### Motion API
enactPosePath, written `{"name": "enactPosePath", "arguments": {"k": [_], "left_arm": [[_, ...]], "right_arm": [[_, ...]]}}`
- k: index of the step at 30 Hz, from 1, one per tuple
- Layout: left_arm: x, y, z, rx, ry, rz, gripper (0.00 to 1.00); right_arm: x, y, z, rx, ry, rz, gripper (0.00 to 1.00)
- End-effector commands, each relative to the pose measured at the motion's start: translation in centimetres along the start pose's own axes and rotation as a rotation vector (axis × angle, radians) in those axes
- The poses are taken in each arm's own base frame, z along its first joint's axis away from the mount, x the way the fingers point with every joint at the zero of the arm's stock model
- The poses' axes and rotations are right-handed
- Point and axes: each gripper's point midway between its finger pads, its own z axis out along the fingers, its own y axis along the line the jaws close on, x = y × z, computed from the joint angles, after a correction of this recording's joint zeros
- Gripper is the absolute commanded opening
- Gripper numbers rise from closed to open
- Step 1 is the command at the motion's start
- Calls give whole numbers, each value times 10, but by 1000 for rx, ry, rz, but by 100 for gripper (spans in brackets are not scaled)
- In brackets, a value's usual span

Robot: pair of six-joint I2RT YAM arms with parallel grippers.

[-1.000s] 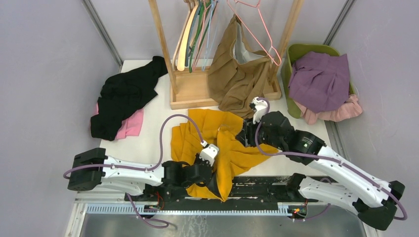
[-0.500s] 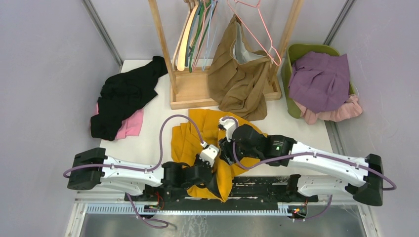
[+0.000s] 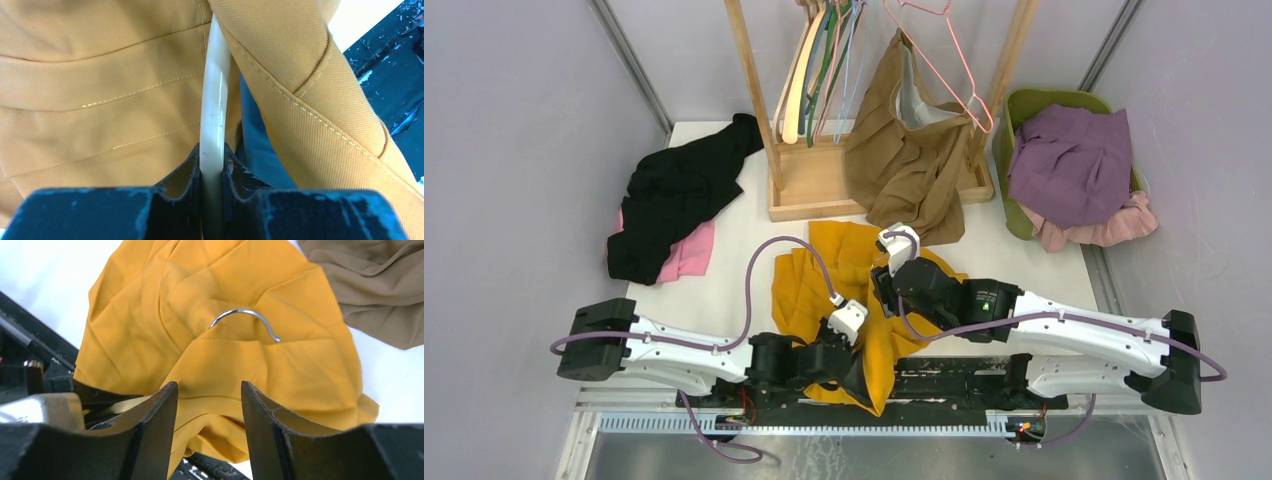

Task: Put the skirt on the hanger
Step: Hang the skirt on the hanger.

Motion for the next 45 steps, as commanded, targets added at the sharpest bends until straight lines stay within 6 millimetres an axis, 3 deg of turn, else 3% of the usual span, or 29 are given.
{"name": "enactPosePath", "arguments": {"k": [1,12,22,28,30,34,37,40,45], "left_arm": [[-20,-14,-2,35,-78,4,3],[-20,-18,-5,39,-87,23,3],[-20,-20,-8,41,-97,34,3],[-21,-22,-10,46,-102,40,3],[-20,-22,-9,46,-101,42,3],[-20,-19,-9,20,-96,31,3],[-24,-16,-12,3,-97,11,3],[-30,-15,-16,-15,-90,-6,6],[-51,-18,-28,0,-108,-53,32]], "right_arm": [[-21,-6,6,52,-112,-1,56],[-2,6,25,-4,-98,-3,57],[27,-8,49,25,-44,30,60],[36,-20,54,9,-37,51,58],[36,-15,54,-21,-39,41,52],[36,-8,52,-63,-31,30,17],[36,-5,48,-94,-37,27,2],[34,-4,42,-114,-53,21,1],[33,-8,33,-127,-77,13,1]]}}
